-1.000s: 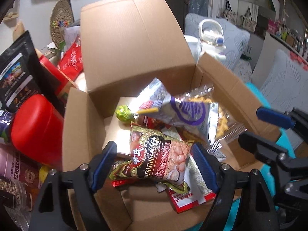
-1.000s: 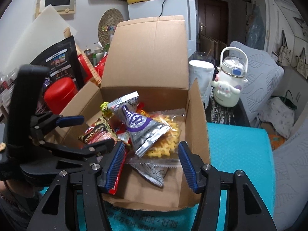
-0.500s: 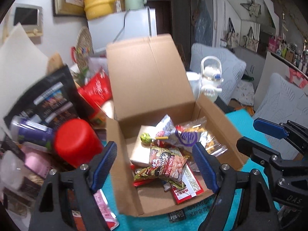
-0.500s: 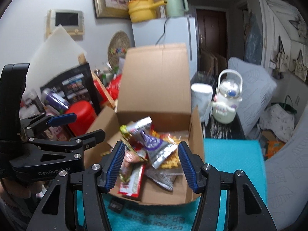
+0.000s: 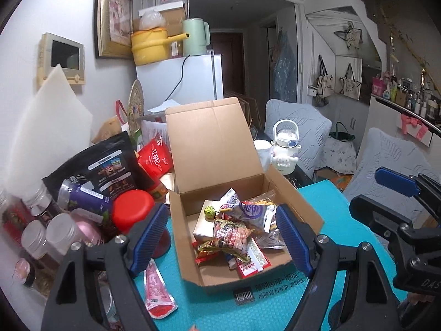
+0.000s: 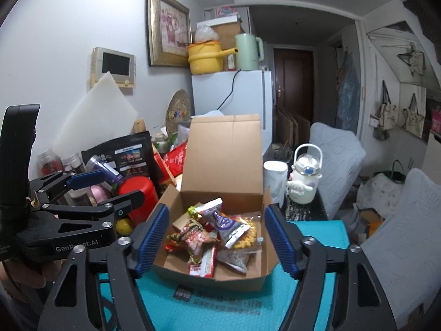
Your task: Organize snacks
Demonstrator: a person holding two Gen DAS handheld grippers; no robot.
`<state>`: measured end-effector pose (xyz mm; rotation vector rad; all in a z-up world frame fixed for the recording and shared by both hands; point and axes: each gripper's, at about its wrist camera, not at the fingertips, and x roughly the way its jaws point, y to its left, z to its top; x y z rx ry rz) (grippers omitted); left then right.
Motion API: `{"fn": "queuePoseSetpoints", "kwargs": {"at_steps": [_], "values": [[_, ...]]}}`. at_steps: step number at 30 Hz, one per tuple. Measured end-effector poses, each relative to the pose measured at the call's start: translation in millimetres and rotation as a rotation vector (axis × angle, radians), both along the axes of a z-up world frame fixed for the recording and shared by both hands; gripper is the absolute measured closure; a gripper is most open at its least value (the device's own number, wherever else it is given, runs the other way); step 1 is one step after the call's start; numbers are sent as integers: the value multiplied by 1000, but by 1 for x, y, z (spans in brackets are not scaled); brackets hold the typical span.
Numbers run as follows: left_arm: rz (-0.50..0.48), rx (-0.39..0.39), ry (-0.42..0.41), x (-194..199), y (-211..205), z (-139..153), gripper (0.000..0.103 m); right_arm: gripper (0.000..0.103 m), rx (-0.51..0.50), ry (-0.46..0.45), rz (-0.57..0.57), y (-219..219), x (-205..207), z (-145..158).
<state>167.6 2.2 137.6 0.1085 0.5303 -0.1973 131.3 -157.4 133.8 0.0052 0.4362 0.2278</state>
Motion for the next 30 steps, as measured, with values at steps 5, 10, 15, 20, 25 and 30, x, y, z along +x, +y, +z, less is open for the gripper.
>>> {"fn": "queuePoseSetpoints", "kwargs": {"at_steps": [5, 10, 15, 20, 25, 30], "values": [[-4, -2, -7, -21, 3, 0, 14, 23, -4, 16, -37, 0, -21, -1], [0, -1, -19, -44, 8, -6, 13, 21, -24, 37, -76, 3, -38, -12], [21, 10, -6, -60, 11, -18, 13, 17, -20, 73, -107, 5, -53, -28], [24, 33, -1, -72, 13, -31, 13, 17, -24, 101, -138, 8, -62, -43], [10, 25, 34, -78, 14, -44, 13, 17, -22, 134, -164, 9, -66, -54], [6, 19, 52, -80, 14, -52, 13, 17, -18, 154, -164, 9, -69, -61]]}}
